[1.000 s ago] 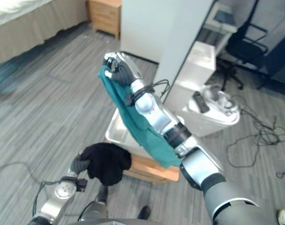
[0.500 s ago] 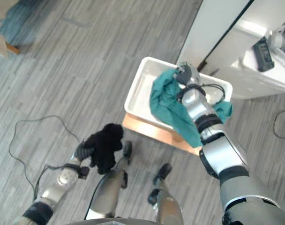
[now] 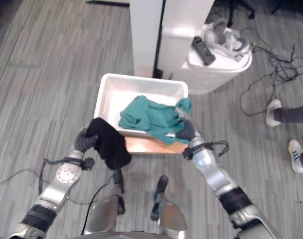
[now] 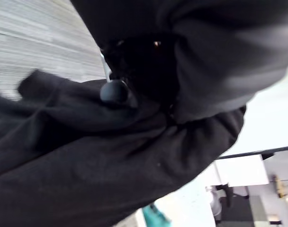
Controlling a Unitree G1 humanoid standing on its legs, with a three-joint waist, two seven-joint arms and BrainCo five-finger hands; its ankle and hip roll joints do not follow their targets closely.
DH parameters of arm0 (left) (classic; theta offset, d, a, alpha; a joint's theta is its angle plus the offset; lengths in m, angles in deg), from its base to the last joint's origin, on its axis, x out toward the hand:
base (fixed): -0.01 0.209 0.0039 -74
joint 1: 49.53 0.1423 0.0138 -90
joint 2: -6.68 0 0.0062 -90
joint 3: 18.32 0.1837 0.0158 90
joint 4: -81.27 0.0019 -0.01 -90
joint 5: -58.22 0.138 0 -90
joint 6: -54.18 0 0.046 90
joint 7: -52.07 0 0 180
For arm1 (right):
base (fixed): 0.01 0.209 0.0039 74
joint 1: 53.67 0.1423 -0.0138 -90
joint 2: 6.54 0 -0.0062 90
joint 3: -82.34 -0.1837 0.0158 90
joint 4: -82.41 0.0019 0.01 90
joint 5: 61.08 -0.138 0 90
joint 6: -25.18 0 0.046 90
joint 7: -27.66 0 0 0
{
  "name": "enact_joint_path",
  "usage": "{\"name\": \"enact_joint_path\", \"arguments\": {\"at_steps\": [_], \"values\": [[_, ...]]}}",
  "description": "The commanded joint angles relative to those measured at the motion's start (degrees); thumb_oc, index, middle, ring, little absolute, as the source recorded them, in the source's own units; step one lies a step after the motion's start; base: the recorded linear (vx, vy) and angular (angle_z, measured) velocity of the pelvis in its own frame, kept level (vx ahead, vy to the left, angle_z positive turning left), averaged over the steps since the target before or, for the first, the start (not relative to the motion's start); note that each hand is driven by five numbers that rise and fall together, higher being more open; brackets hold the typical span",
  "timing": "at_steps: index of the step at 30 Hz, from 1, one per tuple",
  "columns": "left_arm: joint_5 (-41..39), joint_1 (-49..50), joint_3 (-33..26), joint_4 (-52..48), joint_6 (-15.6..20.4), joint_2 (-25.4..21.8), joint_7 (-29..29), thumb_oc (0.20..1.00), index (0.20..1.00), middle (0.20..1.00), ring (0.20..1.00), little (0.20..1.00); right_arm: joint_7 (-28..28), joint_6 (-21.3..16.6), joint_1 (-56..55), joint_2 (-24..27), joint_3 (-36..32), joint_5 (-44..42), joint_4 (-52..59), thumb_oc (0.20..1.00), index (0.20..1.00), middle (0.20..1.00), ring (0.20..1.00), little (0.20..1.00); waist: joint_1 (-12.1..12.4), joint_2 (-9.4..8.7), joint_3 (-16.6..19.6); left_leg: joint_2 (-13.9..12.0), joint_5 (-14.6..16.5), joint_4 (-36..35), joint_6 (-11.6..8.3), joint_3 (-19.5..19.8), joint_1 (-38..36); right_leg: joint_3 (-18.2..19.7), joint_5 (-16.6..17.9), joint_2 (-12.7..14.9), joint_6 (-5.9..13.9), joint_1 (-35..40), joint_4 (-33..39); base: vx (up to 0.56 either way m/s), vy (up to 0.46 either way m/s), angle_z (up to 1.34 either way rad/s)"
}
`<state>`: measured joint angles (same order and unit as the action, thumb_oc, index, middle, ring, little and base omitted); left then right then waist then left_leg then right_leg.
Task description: Tidy up the quilt and then pick up the clothes from the bed and put them into the laundry hamper.
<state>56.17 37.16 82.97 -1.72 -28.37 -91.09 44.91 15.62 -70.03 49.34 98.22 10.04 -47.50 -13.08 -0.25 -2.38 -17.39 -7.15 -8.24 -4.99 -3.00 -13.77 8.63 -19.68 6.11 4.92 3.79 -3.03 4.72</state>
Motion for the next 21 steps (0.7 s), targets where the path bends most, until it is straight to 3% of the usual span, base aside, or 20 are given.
{"name": "enact_joint_path", "arguments": {"at_steps": [1, 6, 10, 14, 19, 21], "values": [[0.0, -2.0, -0.4, -3.5, 5.4, -1.0, -2.0, 0.2, 0.2, 0.2, 0.2, 0.2, -0.4, -3.0, 3.1, -0.4, 0.2, 3.7, -2.4, 1.0, 1.0, 1.0, 1.0, 1.0, 1.0, -1.28, 6.3, -0.6, 7.3, 0.0, -3.29, -2.6, -6.8, -0.3, -3.5, 6.1, 7.51, 2.1, 0.3, 0.1, -0.005, -0.06], [-3.1, -2.8, -5.2, -6.5, 6.0, -0.4, -4.0, 0.2, 0.2, 0.2, 0.2, 0.2, -0.7, -3.0, -1.6, 0.5, -4.8, 4.1, 0.2, 1.0, 1.0, 1.0, 1.0, 1.0, -1.0, -1.3, 8.9, -0.9, 8.1, 0.0, -3.06, -4.6, -11.1, 1.4, -3.8, 5.9, 7.3, 4.4, 0.3, 0.07, -0.008, -0.16], [-2.4, -8.9, -7.3, -6.4, 6.3, -0.8, -7.3, 0.2, 0.2, 0.2, 0.2, 0.2, 0.0, -3.0, -5.8, -0.3, -6.6, 2.4, -0.9, 1.0, 1.0, 1.0, 1.0, 1.0, -3.9, -0.79, 10.1, -1.1, 8.9, 0.0, -3.07, -7.0, -14.0, 3.6, -4.0, 5.5, 7.25, 5.2, 0.3, 0.05, 0.007, -0.36], [0.0, -15.1, -5.5, 0.2, 5.6, -1.8, -9.7, 0.2, 0.2, 0.2, 0.2, 0.2, 0.9, -3.5, -9.0, -0.1, -6.5, 1.9, -0.3, 1.0, 1.0, 1.0, 1.0, 1.0, -6.8, -0.23, 10.1, -1.2, 9.1, 0.0, -3.17, -8.9, -15.1, 5.1, -3.8, 5.4, 7.35, 5.0, 0.3, 0.02, -0.004, -0.26], [5.7, -20.5, -2.1, 10.8, 3.3, -3.0, -10.3, 0.2, 0.2, 0.2, 0.2, 0.2, 1.7, -4.6, -12.8, 0.8, -6.6, 2.6, 2.5, 1.0, 1.0, 1.0, 1.0, 1.0, -11.5, 1.76, 9.2, -0.5, 9.7, 0.0, -3.18, -11.8, -15.9, 8.0, -3.1, 5.6, 8.1, 3.4, 0.3, 0.01, 0.031, -0.25], [5.9, -21.0, -1.5, 12.1, 3.2, -2.7, -10.3, 0.2, 0.2, 0.2, 0.2, 0.2, 1.9, -4.7, -13.3, 0.9, -6.5, 2.7, 3.0, 1.0, 1.0, 1.0, 1.0, 1.0, -11.9, 2.11, 9.0, -0.3, 9.7, 0.0, -3.15, -12.5, -15.9, 8.7, -2.8, 5.7, 8.25, 2.8, 0.3, -0.01, 0.041, -0.38]]}}
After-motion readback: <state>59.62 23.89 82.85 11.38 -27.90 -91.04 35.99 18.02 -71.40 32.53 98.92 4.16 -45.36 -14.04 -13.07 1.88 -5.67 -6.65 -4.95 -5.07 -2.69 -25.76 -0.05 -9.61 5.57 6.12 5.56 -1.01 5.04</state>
